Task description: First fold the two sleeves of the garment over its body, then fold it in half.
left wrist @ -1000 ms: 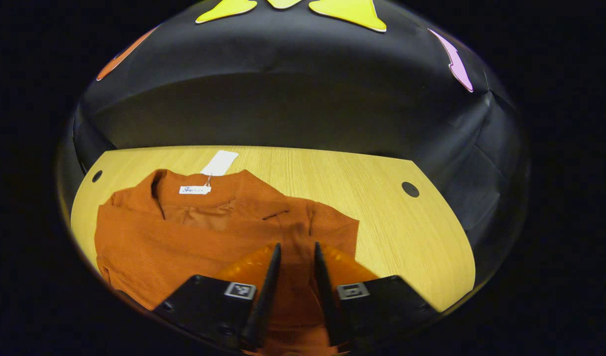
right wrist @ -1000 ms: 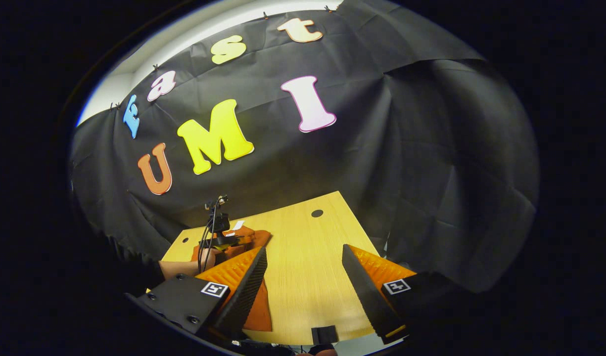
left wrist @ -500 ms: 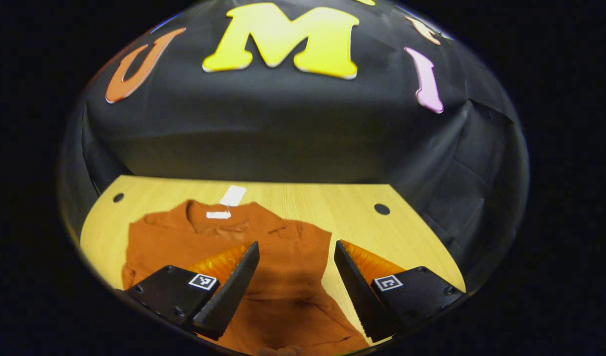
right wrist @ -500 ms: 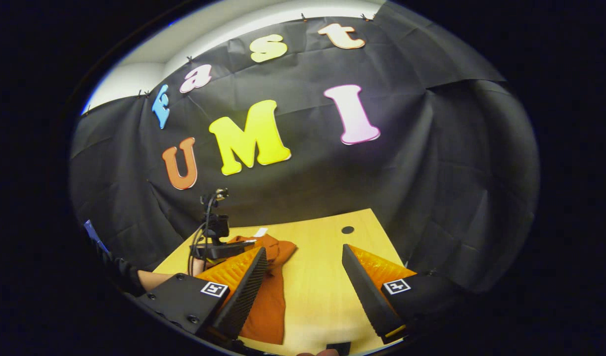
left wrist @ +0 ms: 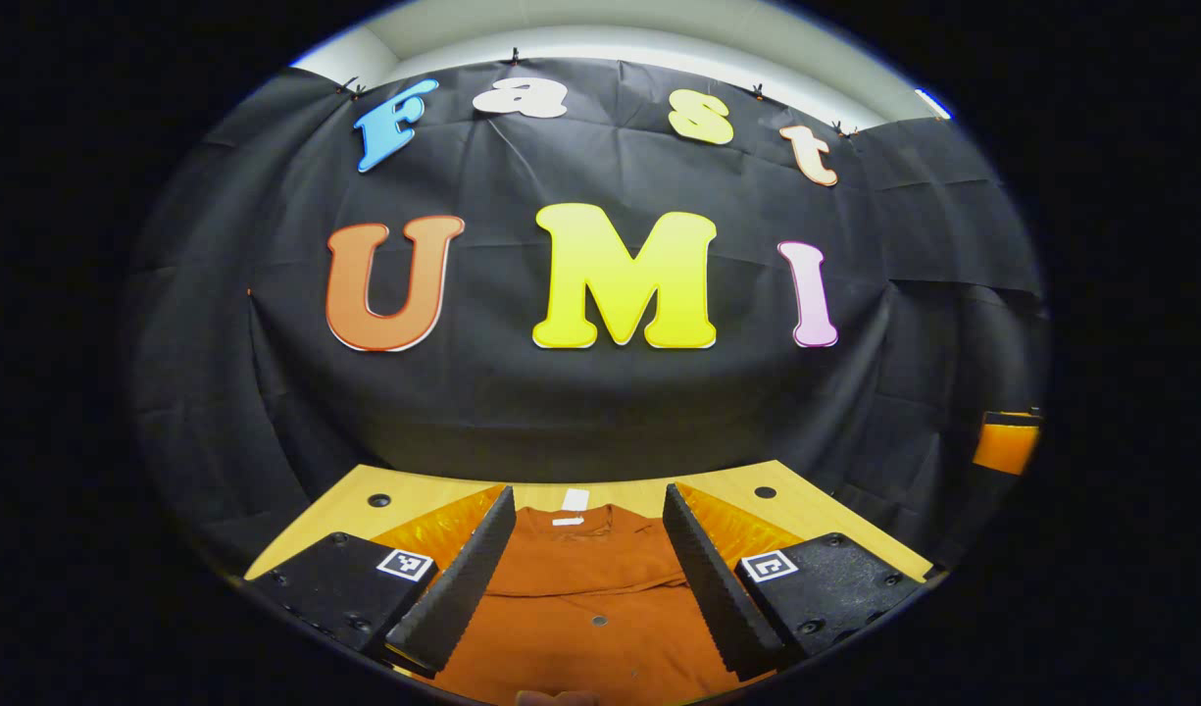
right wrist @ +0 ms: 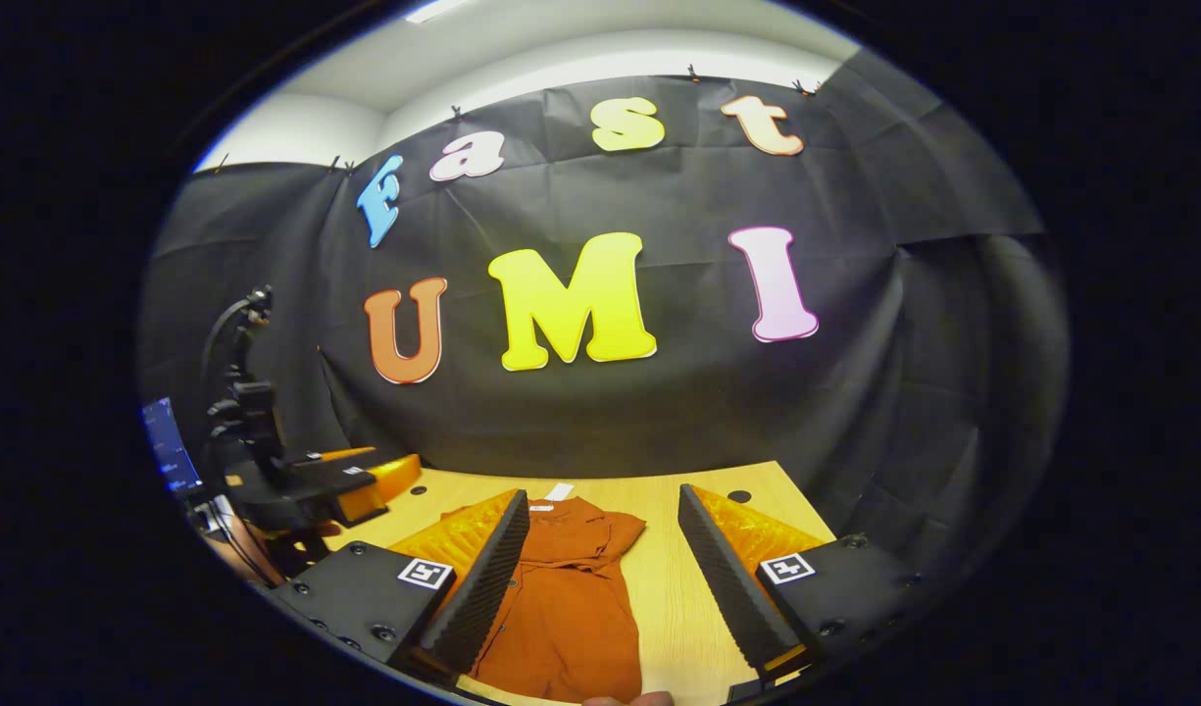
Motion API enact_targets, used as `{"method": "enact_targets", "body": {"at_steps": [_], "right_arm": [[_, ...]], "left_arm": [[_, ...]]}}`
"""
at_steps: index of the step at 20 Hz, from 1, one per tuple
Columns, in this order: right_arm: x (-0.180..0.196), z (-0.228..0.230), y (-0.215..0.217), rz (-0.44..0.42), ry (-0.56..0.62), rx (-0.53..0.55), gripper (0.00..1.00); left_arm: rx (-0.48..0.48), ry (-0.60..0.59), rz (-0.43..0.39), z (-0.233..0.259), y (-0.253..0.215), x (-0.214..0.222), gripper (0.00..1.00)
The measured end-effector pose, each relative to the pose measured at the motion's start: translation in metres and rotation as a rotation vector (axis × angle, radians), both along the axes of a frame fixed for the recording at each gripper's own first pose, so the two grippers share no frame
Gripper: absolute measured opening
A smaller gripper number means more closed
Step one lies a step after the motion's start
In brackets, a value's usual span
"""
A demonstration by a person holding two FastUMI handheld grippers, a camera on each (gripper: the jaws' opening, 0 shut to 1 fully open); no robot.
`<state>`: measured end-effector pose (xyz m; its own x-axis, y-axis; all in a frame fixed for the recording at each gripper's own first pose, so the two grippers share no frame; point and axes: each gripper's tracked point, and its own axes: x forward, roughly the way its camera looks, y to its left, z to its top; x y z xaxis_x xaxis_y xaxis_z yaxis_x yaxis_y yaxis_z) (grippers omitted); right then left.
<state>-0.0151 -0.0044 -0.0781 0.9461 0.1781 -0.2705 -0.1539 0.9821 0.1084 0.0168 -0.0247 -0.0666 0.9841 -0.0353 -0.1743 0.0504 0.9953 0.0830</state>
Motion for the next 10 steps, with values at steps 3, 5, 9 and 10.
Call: {"method": "enact_targets", "body": {"at_steps": [3, 5, 9, 10], "right_arm": [[-0.022, -0.017, 0.025, 0.001, 0.029, -0.056, 0.98], [-0.035, -0.026, 0.038, 0.011, 0.045, -0.084, 0.98], [-0.053, -0.046, 0.059, 0.057, 0.077, -0.077, 0.98], [-0.058, -0.057, 0.059, 0.076, 0.102, -0.068, 0.94]], "left_arm": [[-0.013, -0.029, 0.015, 0.003, 0.034, -0.049, 0.98], [-0.002, -0.041, 0.021, -0.002, 0.051, -0.074, 0.98], [-0.049, 0.022, 0.036, -0.029, 0.082, -0.104, 0.98], [-0.076, 0.051, 0.044, -0.041, 0.092, -0.108, 0.98]]}}
